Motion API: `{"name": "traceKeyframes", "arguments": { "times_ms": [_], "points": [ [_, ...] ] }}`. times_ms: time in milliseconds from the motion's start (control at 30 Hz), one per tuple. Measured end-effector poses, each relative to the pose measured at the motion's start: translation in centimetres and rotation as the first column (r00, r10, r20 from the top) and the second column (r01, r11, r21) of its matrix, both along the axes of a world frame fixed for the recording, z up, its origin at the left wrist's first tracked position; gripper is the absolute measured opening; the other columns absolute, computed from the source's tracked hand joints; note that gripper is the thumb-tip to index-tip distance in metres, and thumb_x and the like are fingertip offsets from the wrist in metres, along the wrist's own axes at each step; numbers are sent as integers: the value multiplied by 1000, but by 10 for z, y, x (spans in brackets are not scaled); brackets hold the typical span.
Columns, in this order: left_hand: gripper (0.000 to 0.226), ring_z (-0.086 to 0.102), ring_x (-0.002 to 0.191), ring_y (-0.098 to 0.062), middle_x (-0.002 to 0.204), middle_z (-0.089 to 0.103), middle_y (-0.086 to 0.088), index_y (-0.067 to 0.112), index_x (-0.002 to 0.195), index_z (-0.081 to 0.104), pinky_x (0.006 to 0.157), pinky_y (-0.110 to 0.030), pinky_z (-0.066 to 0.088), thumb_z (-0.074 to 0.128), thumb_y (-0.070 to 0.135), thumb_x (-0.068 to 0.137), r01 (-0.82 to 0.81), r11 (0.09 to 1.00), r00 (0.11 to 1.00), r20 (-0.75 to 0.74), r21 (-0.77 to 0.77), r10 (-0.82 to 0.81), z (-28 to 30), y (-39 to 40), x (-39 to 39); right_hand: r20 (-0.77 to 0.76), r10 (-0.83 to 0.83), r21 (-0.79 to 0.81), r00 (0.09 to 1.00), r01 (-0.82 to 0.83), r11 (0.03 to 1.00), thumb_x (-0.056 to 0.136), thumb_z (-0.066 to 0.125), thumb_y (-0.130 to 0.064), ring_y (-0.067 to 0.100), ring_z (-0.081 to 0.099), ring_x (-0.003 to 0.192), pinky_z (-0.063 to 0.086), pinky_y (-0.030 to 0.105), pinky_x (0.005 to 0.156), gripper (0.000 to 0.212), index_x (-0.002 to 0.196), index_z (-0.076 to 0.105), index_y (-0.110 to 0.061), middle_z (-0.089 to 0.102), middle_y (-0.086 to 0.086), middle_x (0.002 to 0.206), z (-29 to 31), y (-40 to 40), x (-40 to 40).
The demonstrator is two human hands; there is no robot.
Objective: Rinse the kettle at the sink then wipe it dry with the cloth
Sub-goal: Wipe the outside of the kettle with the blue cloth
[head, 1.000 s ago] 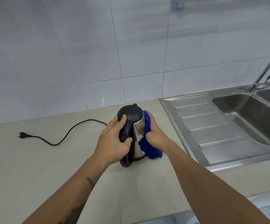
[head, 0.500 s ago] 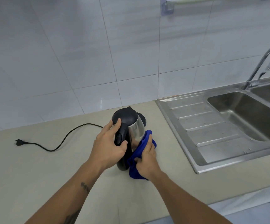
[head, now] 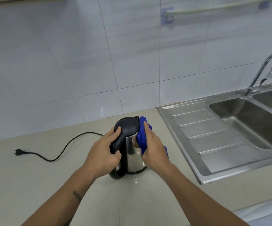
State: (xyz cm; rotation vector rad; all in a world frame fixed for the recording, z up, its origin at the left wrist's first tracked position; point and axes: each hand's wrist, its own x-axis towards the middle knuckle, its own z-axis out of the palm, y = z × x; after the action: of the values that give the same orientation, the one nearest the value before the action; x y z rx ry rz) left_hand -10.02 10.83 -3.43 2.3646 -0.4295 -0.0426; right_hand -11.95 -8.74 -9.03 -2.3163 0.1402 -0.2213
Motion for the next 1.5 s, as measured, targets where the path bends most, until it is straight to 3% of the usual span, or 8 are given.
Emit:
{"name": "traceKeyframes", "arguments": {
  "times_ms": [133,367,600,833,1200,1267,1367,1500],
  "points": [
    [82,40,140,-9,159,27,25,52,148,32,109,-35,42,55,9,82,49,998,999,1,50,-49,4,3,8,-19,42,104,999,-40,994,84,60,2,21,44,140,44,40,111,106,160,0,-41,37,-6,159,-10,-8,-6],
    [89,36,142,-7,156,31,28,49,150,31,113,-28,36,46,-6,81,108,983,989,89,149,-122,1,11,25,-45,22,78,999,-19,997,90,53,7,22,52,127,47,35,103,96,161,7,-37,44,-6,148,11,-21,-8],
    [88,53,117,-27,145,51,12,27,147,45,100,-42,44,32,3,63,-14,973,947,315,228,-60,-1,2,25,-139,33,213,990,-3,977,93,51,9,15,51,132,40,23,104,88,160,17,-38,47,-10,147,-7,-25,-24],
    [70,50,122,-22,142,51,9,29,143,46,104,-37,42,52,-3,80,-119,992,969,225,47,105,-7,-20,19,-116,-56,266,992,85,960,89,51,12,15,54,121,46,27,98,93,160,18,-37,50,-7,143,5,-13,-18],
    [65,51,121,-19,138,57,9,26,136,56,81,5,28,48,-12,84,-117,991,956,262,-62,129,-12,-16,25,-164,-69,235,984,107,966,88,52,10,20,55,119,50,35,95,97,161,11,-39,51,-4,139,8,-3,-19],
    [66,52,119,-23,137,59,8,25,135,57,87,-2,33,48,-13,82,-139,988,943,295,-66,153,-15,-18,25,-231,-18,227,973,72,971,88,47,12,19,55,113,48,32,90,93,159,15,-40,52,-3,133,8,-12,-21],
    [66,51,122,-30,139,58,4,26,136,55,101,-38,42,48,-7,80,-207,978,920,332,-33,206,-21,-26,20,-254,18,239,967,45,970,92,42,11,14,54,108,49,30,91,77,151,35,-38,56,-5,127,14,-29,-29],
    [64,40,138,-29,147,49,-4,16,140,52,110,-61,28,46,11,76,-288,955,879,416,73,234,-25,-51,3,-269,19,205,963,37,978,88,39,12,18,56,119,54,33,95,82,152,34,-38,53,-8,138,18,-53,-42]
  ]
}}
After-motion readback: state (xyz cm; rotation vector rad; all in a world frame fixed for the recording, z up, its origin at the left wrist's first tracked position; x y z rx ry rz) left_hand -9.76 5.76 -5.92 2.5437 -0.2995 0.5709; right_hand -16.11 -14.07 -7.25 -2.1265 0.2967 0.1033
